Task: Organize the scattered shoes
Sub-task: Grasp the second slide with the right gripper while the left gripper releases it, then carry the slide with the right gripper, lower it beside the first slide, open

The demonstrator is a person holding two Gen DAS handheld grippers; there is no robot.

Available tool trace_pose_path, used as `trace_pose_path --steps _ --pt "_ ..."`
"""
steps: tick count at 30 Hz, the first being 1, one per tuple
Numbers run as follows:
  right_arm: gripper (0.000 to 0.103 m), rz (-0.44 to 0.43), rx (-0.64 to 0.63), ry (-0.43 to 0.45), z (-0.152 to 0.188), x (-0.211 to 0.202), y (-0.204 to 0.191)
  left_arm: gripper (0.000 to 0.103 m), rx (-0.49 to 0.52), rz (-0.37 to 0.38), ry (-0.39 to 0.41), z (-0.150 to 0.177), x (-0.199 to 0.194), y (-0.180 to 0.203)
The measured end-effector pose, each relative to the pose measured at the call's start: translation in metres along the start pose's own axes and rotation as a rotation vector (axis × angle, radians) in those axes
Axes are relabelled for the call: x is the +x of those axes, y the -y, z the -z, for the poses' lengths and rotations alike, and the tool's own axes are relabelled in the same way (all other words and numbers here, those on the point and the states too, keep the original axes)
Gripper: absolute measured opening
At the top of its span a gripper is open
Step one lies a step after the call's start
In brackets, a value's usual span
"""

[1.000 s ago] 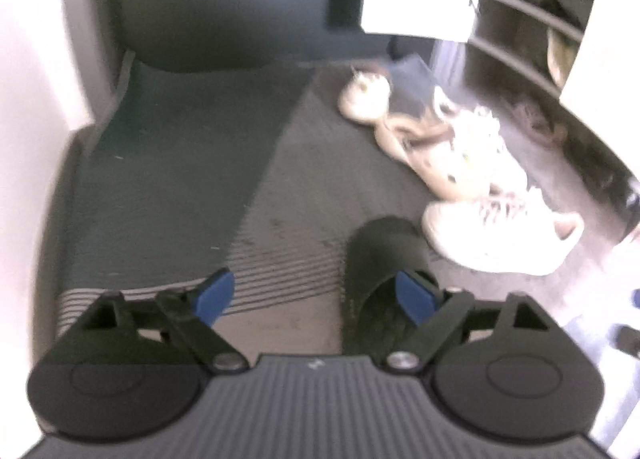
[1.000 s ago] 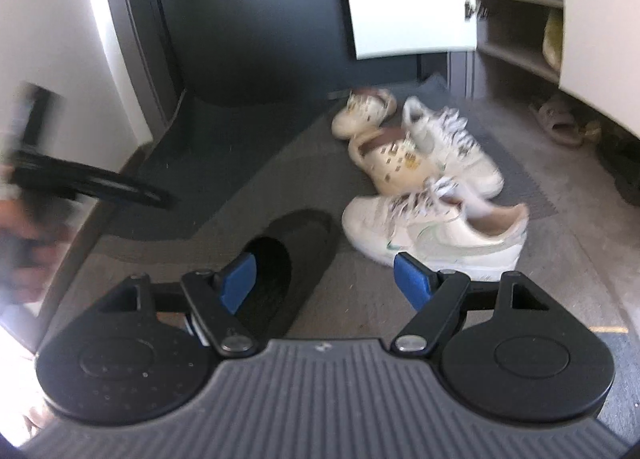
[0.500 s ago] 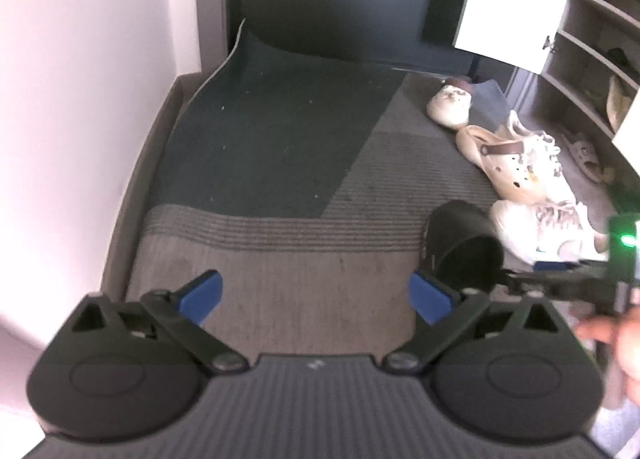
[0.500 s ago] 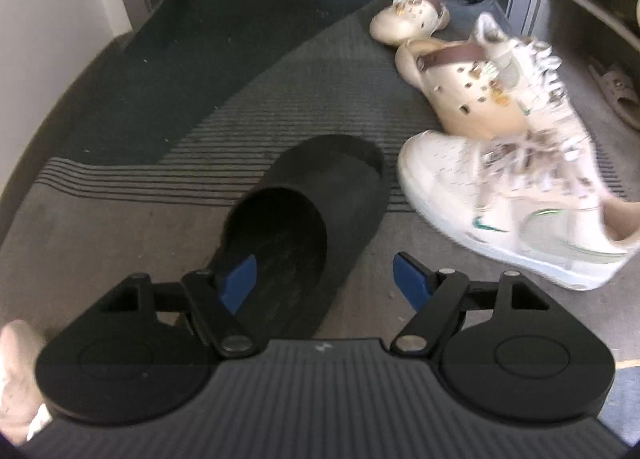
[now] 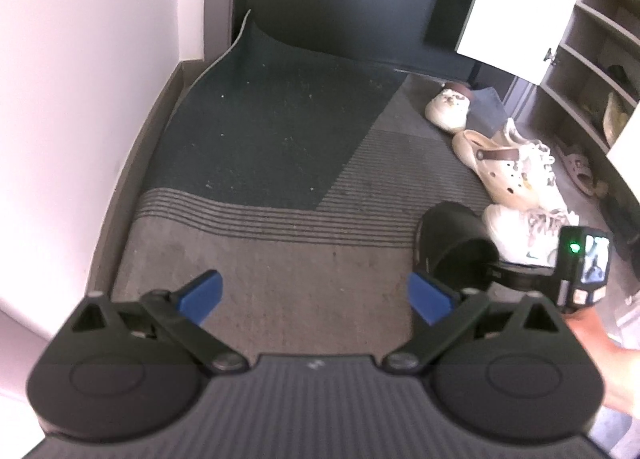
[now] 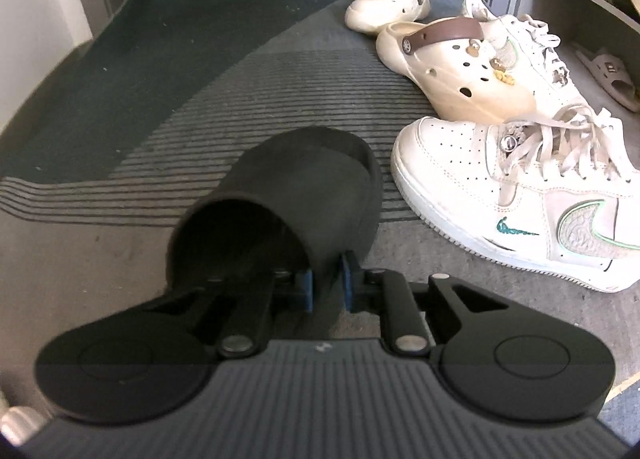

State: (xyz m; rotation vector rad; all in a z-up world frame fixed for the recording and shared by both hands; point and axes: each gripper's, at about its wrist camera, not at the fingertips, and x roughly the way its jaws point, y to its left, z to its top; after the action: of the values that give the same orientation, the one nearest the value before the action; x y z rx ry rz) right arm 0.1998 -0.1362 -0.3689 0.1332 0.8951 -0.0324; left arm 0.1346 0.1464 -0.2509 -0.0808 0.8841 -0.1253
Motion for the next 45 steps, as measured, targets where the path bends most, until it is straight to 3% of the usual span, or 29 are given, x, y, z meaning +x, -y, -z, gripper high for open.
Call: trace_pose_path --steps 8,16,26,33,39,42,43,44,45 --pt "0.011 -0.101 0.062 -0.013 0.016 -0.045 0.010 0.100 -0.049 0.004 0.020 -0.003 -0.006 -0.006" --pt "0.010 -0.127 0.121 -0.048 0.050 -0.095 0.004 0.100 -0.025 0.028 0.045 -0.003 -0.011 0.004" --pt "0.011 -0.140 0.106 -0.119 0.126 -0.150 -0.010 0.100 -0.009 0.058 0.034 0.001 -0.013 0.021" --pt "0.012 -0.068 0.112 -0.200 0.150 -0.144 -0.014 0.100 0.038 0.117 0.015 0.009 -0.009 0.046" --pt "0.014 -0.109 0.110 -0.286 0.162 -0.129 -0.015 0.100 0.096 0.166 0.008 0.010 -0.015 0.070" --pt "0.028 -0.173 0.102 -0.296 0.162 -0.129 -0.009 0.100 0.151 0.226 -0.001 -0.001 -0.028 0.088" --pt "0.041 -0.205 0.118 -0.306 0.161 -0.129 -0.005 0.100 0.172 0.239 0.006 -0.008 -0.034 0.095" --pt "0.061 -0.230 0.144 -0.307 0.157 -0.132 0.001 0.100 0.194 0.251 0.014 -0.014 -0.041 0.102" --pt "0.069 -0.233 0.156 -0.294 0.154 -0.135 0.004 0.100 0.215 0.263 0.021 -0.021 -0.047 0.109"
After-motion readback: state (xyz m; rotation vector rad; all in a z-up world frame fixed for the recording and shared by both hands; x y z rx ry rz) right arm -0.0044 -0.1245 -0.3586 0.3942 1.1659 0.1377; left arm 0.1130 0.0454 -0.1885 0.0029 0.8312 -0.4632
